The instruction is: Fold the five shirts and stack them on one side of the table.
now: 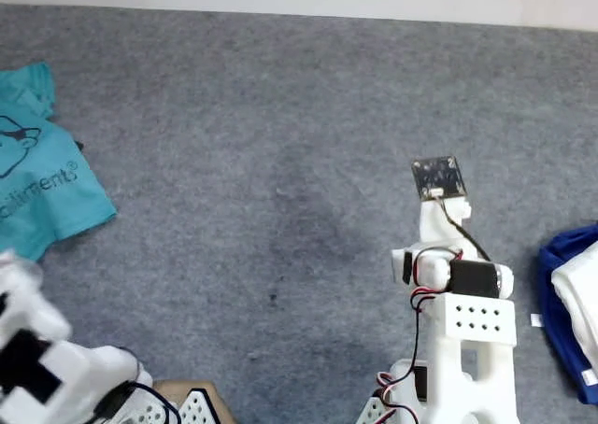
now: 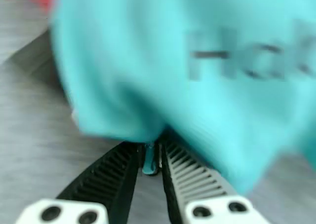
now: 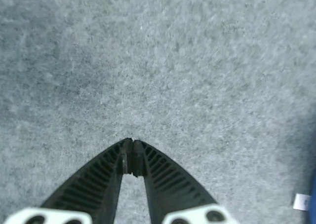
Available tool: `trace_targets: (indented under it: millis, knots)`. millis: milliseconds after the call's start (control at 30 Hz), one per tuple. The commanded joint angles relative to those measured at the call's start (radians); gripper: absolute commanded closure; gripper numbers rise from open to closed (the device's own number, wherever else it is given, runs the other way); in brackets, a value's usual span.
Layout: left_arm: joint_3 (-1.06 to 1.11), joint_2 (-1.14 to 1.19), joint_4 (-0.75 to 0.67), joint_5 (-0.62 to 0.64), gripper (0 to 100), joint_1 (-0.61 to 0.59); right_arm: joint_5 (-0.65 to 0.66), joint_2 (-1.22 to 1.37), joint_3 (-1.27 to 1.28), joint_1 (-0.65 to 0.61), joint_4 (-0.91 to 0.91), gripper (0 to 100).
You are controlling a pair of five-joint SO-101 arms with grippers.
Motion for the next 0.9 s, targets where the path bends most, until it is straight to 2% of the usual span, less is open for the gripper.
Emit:
trace_targets:
  millis: [0,100,267,467,633,867]
  knots:
    - [0.027,-0.222,0.215,0.081,96,0.257,-0.015,0.004,0.001,-0.018,-0.042,99.2]
    - [0.021,-0.446,0.397,0.146,96,0.43,-0.015,0.004,0.002,-0.039,-0.044,99.2]
    - [0.021,-0.819,0.615,0.201,96,0.723,-0.015,0.004,0.004,-0.084,-0.044,99.2]
    - [0.021,-1.116,0.732,0.249,96,1.024,-0.046,0.004,0.004,-0.094,-0.045,99.2]
    - [0.036,-1.142,0.735,0.256,96,1.142,-0.049,0.004,0.038,-0.094,-0.076,99.2]
    - [0.107,-1.144,0.73,0.247,95,1.161,-0.046,0.004,0.065,-0.094,-0.113,99.2]
